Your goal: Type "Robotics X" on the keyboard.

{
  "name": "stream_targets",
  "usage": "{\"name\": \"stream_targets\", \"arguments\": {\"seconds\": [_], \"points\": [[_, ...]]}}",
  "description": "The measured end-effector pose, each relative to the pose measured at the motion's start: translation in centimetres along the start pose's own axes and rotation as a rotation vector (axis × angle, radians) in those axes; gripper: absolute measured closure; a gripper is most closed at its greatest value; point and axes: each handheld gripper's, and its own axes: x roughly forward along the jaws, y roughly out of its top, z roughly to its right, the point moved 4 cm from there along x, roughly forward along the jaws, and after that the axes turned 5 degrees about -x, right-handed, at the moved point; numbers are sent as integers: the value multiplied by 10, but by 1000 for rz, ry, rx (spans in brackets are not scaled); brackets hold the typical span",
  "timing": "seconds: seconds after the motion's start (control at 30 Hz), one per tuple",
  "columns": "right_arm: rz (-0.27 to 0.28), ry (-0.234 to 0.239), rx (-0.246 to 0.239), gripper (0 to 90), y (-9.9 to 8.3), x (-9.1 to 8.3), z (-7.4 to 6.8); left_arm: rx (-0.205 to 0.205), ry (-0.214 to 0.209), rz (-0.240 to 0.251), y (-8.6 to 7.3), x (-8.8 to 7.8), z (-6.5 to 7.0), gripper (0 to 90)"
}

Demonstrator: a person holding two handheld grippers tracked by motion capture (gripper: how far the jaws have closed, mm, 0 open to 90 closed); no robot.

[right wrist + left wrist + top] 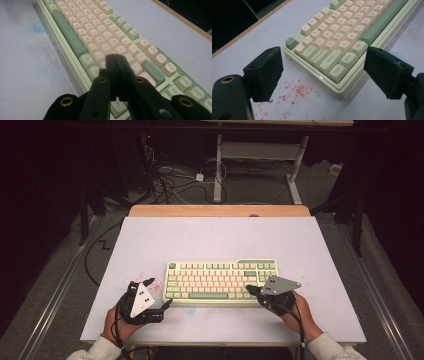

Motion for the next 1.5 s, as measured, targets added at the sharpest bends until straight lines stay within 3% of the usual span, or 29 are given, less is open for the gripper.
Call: {"name": "stream_targets", "arguments": {"seconds": [0.33,0.8,0.97,1.5], "points": [[-10,12,-23,900,18,21,2,4,-10,-10,0,3,2,152],[-70,45,-31,900,43,58,8,-1,-33,-26,-1,5,4,152],[-116,52,-43,900,44,72,9,0,-43,-30,-2,7,7,152],[-166,58,-52,900,46,98,9,9,-53,-39,-2,8,8,152]]}}
